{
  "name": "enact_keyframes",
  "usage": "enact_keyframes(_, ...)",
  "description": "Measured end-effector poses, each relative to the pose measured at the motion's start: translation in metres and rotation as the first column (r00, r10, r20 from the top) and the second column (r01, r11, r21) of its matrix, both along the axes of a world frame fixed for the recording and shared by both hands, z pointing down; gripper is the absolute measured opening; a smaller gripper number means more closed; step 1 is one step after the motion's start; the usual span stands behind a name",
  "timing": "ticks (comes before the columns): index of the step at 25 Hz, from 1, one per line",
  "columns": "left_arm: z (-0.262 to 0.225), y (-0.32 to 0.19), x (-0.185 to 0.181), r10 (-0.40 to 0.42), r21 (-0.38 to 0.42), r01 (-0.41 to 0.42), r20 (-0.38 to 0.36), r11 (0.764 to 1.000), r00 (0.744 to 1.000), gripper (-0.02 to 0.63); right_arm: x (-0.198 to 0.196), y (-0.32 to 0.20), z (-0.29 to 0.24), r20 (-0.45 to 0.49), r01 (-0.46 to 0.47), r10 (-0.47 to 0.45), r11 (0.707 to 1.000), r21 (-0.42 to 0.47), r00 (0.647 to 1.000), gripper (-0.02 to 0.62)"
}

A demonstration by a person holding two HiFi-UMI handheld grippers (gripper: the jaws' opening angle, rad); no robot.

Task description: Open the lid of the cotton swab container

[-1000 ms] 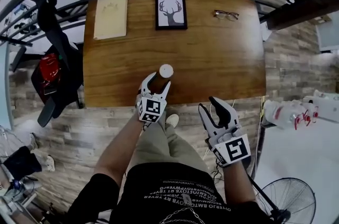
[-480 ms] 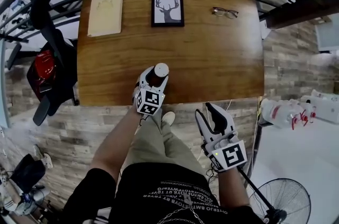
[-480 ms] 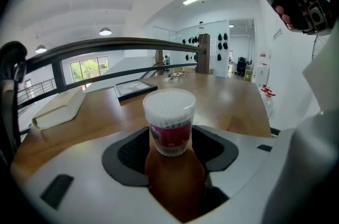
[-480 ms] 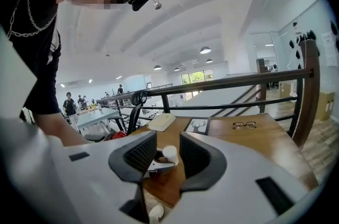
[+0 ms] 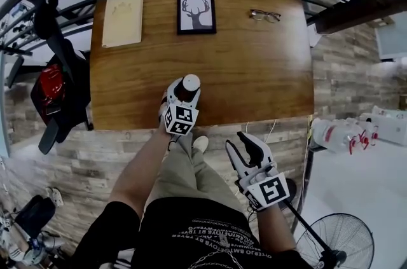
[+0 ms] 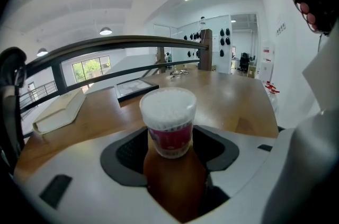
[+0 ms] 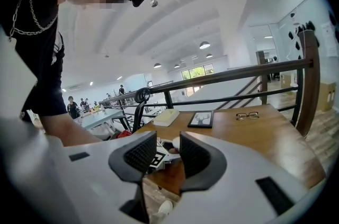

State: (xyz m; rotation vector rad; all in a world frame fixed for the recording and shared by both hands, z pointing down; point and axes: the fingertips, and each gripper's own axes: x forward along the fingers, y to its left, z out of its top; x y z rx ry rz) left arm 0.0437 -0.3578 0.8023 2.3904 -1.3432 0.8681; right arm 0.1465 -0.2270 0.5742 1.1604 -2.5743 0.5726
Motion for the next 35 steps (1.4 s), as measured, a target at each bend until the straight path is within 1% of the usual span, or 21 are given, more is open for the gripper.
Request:
enact_keyframes(3, 0.001, -0.007, 0.004, 0.014, -0.005, -0.014, 0.001, 1.000, 1.000, 0.284, 0.005, 0.003, 0.002, -0.002, -0.004, 0.004, 1.000, -0.006, 1.000, 0.140)
enact_keyframes(8, 0.003, -0.014, 0.003, -0.003, -0.020, 0.003, 0.014, 1.000, 1.000, 0.282, 0.009, 0.005, 0.005, -0.006, -0.017, 0.017, 1.000, -0.017, 1.000, 0.140)
enact_keyframes(12, 0.000, -0.011, 0.001, 0.003, 0.000, -0.003, 0.012, 1.000, 1.000, 0.278, 0.007, 0.006, 0.002, -0.005, -0.013, 0.013, 1.000, -0.014, 1.000, 0.137)
enact_keyframes(16, -0.011, 0.006, 0.000, 0.030, 0.006, -0.031, 0.075, 1.000, 0.997, 0.278, 0.008, 0.004, -0.008, -0.004, -0.005, 0.005, 1.000, 0.007, 1.000, 0.137)
enact_keyframes(18, -0.023, 0.013, 0.000, 0.033, 0.002, -0.033, 0.087, 0.999, 0.996, 0.278, 0.008, 0.000, -0.012, -0.008, -0.002, 0.002, 1.000, 0.019, 1.000, 0.137)
enact_keyframes(20, -0.043, 0.021, 0.003, 0.046, 0.005, -0.047, 0.062, 0.999, 0.997, 0.277, 0.006, -0.003, -0.017, -0.016, 0.009, -0.009, 0.999, 0.031, 1.000, 0.137)
enact_keyframes(23, -0.078, 0.038, 0.015, 0.095, 0.020, -0.095, 0.013, 0.995, 0.995, 0.276, 0.001, -0.007, -0.028, -0.021, 0.031, -0.030, 0.998, 0.058, 0.999, 0.138)
enact_keyframes(25, -0.100, 0.048, 0.021, 0.121, 0.027, -0.121, -0.006, 0.992, 0.993, 0.276, -0.003, -0.008, -0.033, -0.035, 0.050, -0.048, 0.996, 0.070, 0.998, 0.138)
enact_keyframes(29, -0.138, 0.065, 0.026, 0.142, 0.011, -0.142, -0.043, 0.990, 0.989, 0.275, -0.019, -0.008, -0.043, -0.063, 0.107, -0.102, 0.992, 0.073, 0.993, 0.141)
enact_keyframes(32, -0.169, 0.075, 0.032, 0.174, 0.013, -0.174, -0.076, 0.985, 0.982, 0.275, -0.029, -0.011, -0.052, -0.087, 0.144, -0.137, 0.986, 0.086, 0.987, 0.149)
enact_keyframes(35, -0.202, 0.086, 0.037, 0.222, 0.029, -0.220, -0.091, 0.975, 0.971, 0.275, -0.038, -0.012, -0.064, -0.083, 0.174, -0.167, 0.980, 0.096, 0.983, 0.159)
